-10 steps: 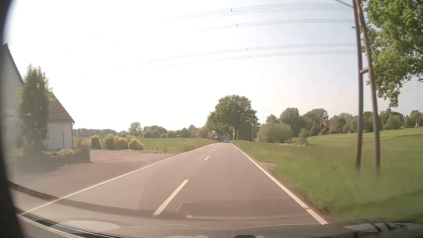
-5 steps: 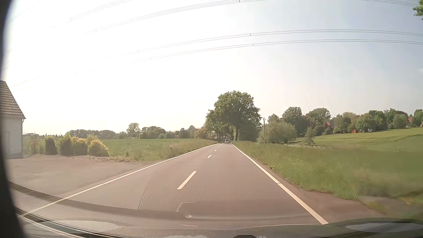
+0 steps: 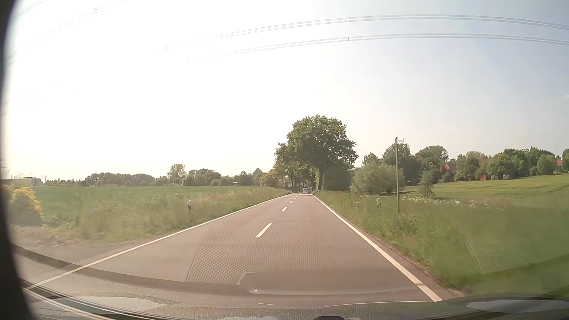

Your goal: Follow the waypoints while adhering to traffic rules and regulations

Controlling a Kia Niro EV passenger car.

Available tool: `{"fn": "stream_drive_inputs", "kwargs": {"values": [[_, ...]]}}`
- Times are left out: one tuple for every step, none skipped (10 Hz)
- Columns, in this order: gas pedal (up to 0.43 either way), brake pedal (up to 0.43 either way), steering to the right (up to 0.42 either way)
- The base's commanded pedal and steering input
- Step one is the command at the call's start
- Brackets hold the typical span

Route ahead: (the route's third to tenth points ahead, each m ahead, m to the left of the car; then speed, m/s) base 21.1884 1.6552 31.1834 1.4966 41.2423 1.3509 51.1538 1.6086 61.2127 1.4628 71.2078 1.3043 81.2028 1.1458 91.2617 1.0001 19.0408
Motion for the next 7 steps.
{"fn": "stream_drive_inputs", "kwargs": {"values": [[0.189, 0.000, -0.001], [0.189, 0.000, 0.001], [0.189, 0.000, 0.001], [0.177, 0.000, 0.001], [0.157, 0.000, 0.002], [0.157, 0.000, 0.002], [0.157, 0.000, 0.002]]}}
